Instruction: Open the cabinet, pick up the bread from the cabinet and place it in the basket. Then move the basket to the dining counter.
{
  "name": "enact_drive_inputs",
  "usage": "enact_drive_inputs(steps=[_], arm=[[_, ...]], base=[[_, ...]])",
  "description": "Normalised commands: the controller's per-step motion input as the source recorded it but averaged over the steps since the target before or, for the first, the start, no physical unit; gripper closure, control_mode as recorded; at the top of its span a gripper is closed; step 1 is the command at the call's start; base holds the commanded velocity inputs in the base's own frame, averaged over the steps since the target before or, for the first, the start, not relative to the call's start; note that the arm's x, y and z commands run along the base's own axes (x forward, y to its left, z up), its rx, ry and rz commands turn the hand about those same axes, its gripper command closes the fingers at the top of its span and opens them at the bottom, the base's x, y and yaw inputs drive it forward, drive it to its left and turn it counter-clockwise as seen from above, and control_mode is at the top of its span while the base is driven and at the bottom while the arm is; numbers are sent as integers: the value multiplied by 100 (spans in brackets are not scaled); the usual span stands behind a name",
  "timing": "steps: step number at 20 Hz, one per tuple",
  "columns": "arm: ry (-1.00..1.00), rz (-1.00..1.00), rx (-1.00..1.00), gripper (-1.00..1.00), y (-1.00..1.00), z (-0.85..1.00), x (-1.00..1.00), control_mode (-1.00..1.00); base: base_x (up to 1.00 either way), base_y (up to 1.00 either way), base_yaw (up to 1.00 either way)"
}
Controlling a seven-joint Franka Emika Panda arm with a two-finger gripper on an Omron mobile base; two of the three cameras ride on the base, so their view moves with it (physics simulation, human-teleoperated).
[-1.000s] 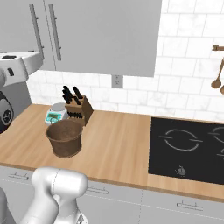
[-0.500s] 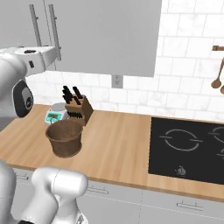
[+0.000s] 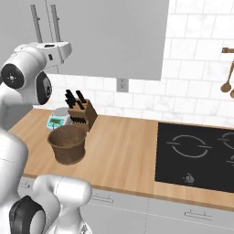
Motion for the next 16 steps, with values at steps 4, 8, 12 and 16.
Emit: enact_drive_inputs(steps=[4, 8, 12, 16], arm=[[16, 0, 0, -100, 4, 0, 71, -100], [6, -4, -4, -100, 33, 0, 67, -100], [0, -3, -2, -100, 26, 0, 50, -100], [1, 0, 0, -100, 0, 0, 41, -100]], base=[[0, 0, 0], [0, 0, 0], [0, 0, 0], [0, 0, 0]])
